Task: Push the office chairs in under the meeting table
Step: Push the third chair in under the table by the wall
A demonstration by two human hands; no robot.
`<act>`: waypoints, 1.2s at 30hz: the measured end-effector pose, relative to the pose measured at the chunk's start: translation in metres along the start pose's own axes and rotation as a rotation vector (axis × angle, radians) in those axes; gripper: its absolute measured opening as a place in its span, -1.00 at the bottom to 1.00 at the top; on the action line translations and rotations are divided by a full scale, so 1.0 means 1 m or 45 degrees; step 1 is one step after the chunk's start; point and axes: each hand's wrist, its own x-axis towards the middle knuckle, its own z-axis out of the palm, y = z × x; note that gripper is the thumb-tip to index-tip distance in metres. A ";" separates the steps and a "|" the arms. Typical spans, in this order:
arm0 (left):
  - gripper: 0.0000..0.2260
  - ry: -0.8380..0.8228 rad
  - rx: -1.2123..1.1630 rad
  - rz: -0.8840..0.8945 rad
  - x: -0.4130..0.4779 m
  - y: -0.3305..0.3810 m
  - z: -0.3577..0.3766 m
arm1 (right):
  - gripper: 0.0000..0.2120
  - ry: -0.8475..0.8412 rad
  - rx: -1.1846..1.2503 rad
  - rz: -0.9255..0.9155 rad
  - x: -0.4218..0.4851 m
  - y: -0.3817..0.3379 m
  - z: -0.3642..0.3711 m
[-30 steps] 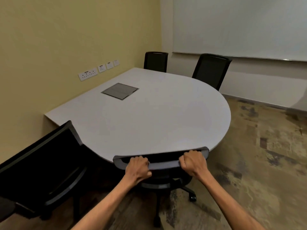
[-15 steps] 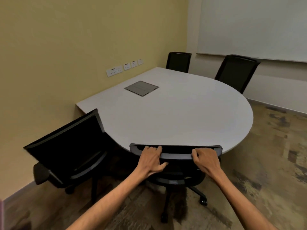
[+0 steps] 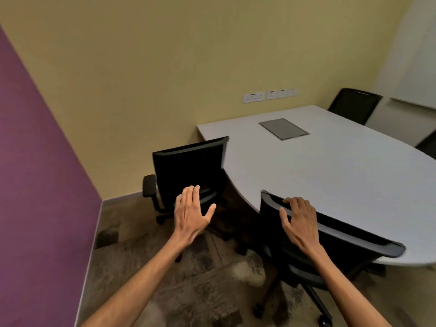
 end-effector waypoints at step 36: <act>-0.31 -0.561 -0.149 -0.030 0.279 -0.214 0.078 | -0.58 -0.328 0.053 -0.273 0.323 -0.180 0.255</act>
